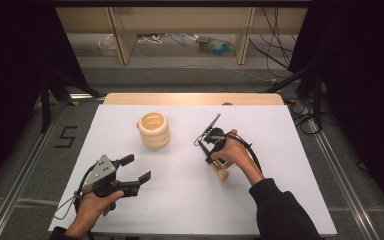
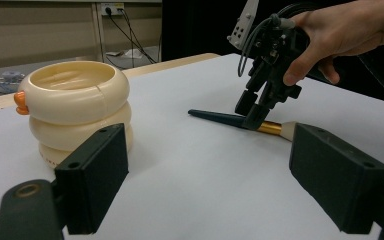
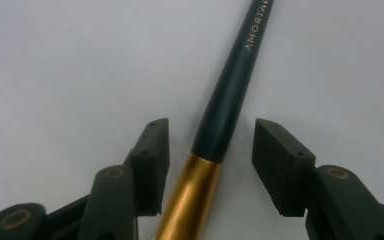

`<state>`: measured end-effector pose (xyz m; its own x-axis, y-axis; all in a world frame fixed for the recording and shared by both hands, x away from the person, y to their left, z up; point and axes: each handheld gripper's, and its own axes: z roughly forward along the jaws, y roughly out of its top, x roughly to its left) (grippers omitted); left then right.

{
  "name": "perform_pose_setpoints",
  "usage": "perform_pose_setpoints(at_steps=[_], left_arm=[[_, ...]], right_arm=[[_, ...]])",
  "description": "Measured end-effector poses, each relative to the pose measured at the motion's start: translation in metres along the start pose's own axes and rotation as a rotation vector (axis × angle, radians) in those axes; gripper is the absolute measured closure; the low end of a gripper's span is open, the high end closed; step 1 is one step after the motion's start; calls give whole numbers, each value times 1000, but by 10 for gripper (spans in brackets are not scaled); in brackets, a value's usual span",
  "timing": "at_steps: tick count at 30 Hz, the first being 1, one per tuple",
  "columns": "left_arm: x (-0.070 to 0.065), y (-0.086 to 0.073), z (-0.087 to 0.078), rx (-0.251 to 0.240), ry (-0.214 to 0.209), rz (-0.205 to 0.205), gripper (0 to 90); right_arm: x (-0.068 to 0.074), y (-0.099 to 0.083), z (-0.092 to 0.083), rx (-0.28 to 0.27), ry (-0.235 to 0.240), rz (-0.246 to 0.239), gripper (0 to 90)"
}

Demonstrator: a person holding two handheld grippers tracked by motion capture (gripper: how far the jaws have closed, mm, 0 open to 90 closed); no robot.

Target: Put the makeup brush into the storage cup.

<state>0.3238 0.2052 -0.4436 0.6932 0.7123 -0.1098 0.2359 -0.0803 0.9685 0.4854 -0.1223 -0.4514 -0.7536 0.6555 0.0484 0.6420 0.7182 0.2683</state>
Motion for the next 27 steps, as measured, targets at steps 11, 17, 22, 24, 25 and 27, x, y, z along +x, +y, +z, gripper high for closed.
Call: perform_pose_setpoints(at_steps=[11,17,22,24,25,27], left_arm=[[0,0,0,0,-3,-1,159],[-1,0,1,0,-3,-13,159],[0,0,0,9,1,4,159],[0,0,0,12,2,5,159],[0,0,0,14,2,7,159],[0,0,0,13,2,6,159]], right_arm=[[2,5,3,24,8,1,572],[1,5,5,48,6,12,588],[1,5,6,50,5,20,606],[2,5,6,51,1,9,621],[2,5,6,51,0,4,630],[2,6,6,57,-7,-3,643]])
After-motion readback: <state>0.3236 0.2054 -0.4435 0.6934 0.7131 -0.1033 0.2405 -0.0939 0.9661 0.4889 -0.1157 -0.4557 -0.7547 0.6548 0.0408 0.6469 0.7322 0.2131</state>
